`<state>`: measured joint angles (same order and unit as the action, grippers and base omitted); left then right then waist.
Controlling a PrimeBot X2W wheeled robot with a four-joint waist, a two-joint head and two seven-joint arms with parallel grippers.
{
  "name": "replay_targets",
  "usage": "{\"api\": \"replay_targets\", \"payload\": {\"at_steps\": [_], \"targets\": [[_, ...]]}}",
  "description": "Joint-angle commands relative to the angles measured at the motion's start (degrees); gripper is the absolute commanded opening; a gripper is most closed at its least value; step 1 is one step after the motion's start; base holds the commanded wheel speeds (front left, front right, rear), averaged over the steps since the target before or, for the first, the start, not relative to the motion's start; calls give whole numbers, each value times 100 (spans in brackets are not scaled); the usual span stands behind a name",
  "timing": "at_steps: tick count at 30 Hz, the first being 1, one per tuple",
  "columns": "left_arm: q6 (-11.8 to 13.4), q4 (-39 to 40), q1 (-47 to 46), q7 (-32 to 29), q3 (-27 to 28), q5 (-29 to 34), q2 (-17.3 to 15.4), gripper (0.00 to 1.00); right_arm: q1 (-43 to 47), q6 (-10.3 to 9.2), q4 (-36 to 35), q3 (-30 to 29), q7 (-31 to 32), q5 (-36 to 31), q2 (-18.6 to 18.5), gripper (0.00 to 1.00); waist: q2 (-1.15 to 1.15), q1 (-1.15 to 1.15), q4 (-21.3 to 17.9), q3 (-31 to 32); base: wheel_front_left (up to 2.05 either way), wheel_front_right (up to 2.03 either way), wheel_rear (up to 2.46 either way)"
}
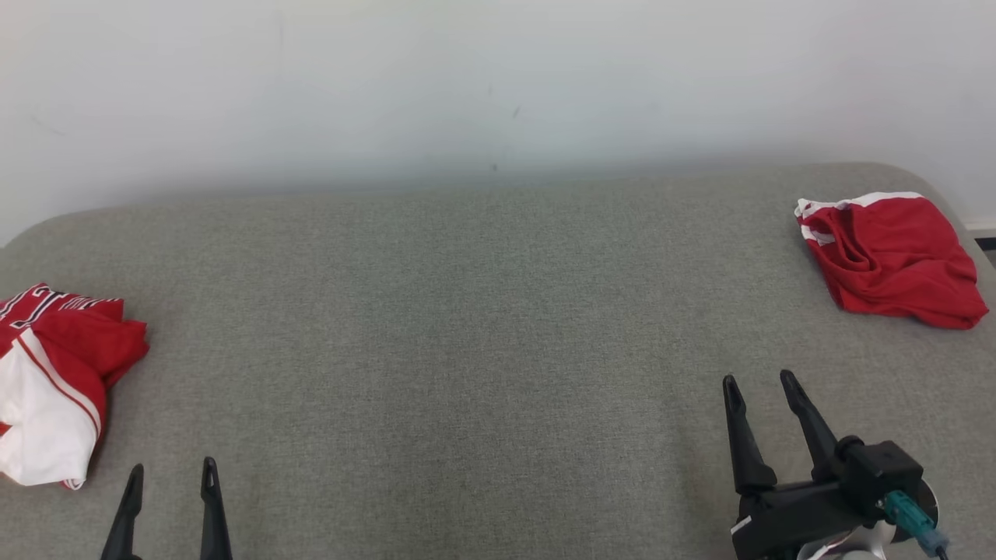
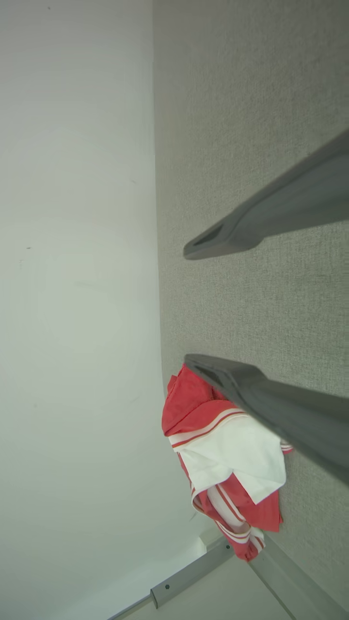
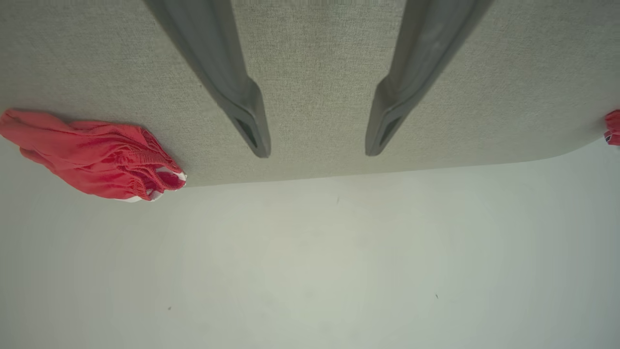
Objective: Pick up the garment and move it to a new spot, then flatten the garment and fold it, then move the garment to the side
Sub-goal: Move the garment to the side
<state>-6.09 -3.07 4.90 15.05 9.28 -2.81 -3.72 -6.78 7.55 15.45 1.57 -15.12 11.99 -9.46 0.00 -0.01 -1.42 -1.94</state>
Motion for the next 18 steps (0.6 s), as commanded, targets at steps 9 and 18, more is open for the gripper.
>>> {"api": "replay_targets", "payload": {"at_steps": [9,18], "targets": [[-36,-202,64,18,-124,91,-21,100,540,-15,-196,-121,1,-124,334,100,0,1,129,110,0,0,0],[-16,-342,53,18,-128,141,-112,100,841,-16,-321,-213,1,-242,453,100,0,1,168,170,0,0,0]]}}
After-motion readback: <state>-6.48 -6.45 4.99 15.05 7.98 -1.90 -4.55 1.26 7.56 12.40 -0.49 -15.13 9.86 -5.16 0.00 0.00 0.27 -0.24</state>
